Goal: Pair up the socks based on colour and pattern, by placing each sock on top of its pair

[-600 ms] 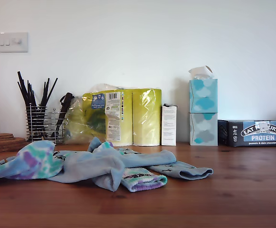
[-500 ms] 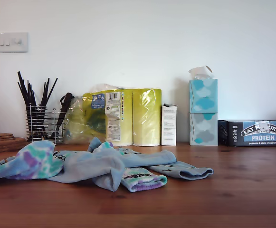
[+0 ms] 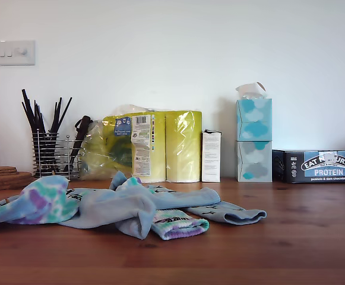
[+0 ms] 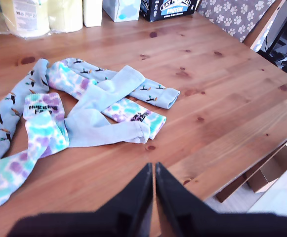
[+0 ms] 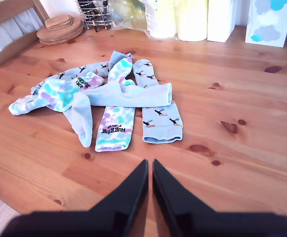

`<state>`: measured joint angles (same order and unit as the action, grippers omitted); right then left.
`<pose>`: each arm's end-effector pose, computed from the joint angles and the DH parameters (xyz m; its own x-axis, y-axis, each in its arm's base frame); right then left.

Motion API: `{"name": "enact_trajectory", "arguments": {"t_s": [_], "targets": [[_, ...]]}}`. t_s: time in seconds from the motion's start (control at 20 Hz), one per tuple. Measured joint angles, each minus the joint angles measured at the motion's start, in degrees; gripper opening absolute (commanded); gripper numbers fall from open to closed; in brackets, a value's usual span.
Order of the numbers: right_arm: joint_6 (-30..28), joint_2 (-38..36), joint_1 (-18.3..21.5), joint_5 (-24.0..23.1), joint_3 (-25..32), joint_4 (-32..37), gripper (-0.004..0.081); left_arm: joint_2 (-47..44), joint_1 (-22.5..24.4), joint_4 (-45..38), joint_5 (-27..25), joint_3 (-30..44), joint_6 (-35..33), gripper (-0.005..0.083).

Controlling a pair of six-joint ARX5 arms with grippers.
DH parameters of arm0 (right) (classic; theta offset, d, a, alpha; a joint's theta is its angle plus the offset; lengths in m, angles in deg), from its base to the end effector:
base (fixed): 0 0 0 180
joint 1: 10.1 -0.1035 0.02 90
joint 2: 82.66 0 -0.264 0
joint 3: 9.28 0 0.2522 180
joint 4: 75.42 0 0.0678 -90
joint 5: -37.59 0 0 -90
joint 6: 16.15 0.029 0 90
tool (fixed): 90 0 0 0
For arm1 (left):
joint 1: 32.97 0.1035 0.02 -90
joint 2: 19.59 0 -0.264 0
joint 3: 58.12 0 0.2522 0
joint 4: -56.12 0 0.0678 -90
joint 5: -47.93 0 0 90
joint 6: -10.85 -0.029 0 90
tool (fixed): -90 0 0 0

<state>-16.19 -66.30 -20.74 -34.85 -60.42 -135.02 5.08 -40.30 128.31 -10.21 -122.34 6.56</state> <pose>0.0578 0.0198 0.2817 0.7948 0.4563 -0.4002 -0.4454 0.8864 0.1260 0.0500 -0.0219 0.3244 0.6420 -0.6148 -0.4581 0.5877 0.7783 -0.2209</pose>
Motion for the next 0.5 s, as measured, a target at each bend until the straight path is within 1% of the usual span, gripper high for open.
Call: {"name": "enact_trajectory", "arguments": {"t_s": [0.1, 0.25, 0.4, 0.5], "targets": [[0.0, 2.2, 0.0, 1.7, 0.0, 0.3, -0.0013, 1.7, 0.0, -0.5, 0.0, 0.0, 0.0, -0.0024], [-0.1, 9.6, -0.8, 4.4, -2.0, 1.4, -0.0013, 8.8, 0.0, -3.8, 0.0, 0.0, -0.4, -0.0024], [-1.2, 17.0, -2.8, 5.6, -4.9, 3.1, -0.0013, 15.3, 0.0, -8.0, 0.4, 0.0, -2.8, -0.0024], [-1.6, 21.9, -4.7, 6.1, -5.9, 4.6, -0.0013, 19.0, -0.2, -11.2, 2.0, 0.0, -4.8, -0.0024]]}}
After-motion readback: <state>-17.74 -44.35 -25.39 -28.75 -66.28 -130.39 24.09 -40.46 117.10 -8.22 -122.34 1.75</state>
